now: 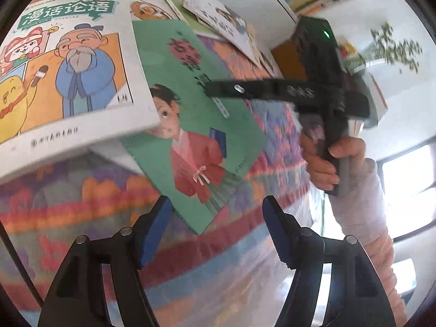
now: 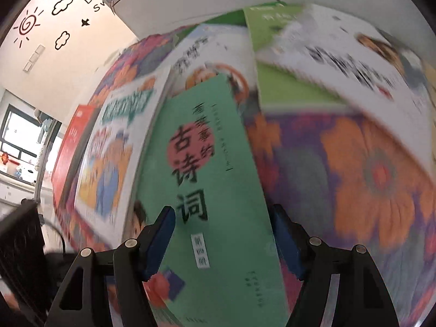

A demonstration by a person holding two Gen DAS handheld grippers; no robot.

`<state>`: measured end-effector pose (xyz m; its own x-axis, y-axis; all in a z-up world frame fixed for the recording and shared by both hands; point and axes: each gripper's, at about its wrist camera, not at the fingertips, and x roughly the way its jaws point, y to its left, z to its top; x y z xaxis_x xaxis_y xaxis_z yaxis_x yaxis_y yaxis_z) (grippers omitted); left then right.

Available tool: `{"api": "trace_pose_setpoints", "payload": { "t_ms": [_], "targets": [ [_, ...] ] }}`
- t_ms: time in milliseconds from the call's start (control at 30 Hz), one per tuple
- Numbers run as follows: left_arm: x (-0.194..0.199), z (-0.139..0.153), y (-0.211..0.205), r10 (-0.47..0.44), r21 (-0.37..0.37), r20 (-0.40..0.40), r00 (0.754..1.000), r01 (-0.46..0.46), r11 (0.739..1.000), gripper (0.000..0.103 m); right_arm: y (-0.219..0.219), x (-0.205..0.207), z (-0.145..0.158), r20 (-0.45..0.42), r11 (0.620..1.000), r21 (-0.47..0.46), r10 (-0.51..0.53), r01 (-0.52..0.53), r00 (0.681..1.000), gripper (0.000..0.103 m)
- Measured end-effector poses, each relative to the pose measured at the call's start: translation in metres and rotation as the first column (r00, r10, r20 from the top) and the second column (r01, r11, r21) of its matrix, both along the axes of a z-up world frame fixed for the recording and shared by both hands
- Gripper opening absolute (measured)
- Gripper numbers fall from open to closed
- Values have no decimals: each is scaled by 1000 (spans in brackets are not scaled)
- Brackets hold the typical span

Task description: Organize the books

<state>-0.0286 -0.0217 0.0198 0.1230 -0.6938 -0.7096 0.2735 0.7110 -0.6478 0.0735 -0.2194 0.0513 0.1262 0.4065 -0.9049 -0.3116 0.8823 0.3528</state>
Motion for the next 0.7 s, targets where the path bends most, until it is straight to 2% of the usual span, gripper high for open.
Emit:
{"api": "trace_pose_setpoints", "payload": {
  "t_ms": [233, 367, 400, 500, 600, 700],
  "targets": [
    [-35, -1, 17, -65, 25, -14, 998, 65, 998, 66, -41, -87, -2, -130, 975, 162, -131, 152, 983, 71],
    [-39, -10, 35, -41, 2, -44, 998, 41, 999, 57, -45, -145, -2, -184, 952, 270, -99, 148, 978, 70],
    [-34, -11, 35, -37, -6, -58, 998, 37, 999, 55, -45, -153, -1, -166, 949, 274, -112, 155, 980, 70],
    [-24, -14, 38, -28, -11, -85, 996, 27, 1000, 50, -49, -165, 1, -111, 942, 287, -149, 175, 983, 66],
    [-18, -12, 36, -29, 2, -88, 996, 30, 1000, 45, -59, -156, -4, -139, 911, 348, -182, 220, 973, 66],
    [-10, -16, 38, -22, -27, -104, 994, 19, 999, 44, -66, -145, -8, -190, 883, 391, -199, 261, 961, 66]
  ]
}}
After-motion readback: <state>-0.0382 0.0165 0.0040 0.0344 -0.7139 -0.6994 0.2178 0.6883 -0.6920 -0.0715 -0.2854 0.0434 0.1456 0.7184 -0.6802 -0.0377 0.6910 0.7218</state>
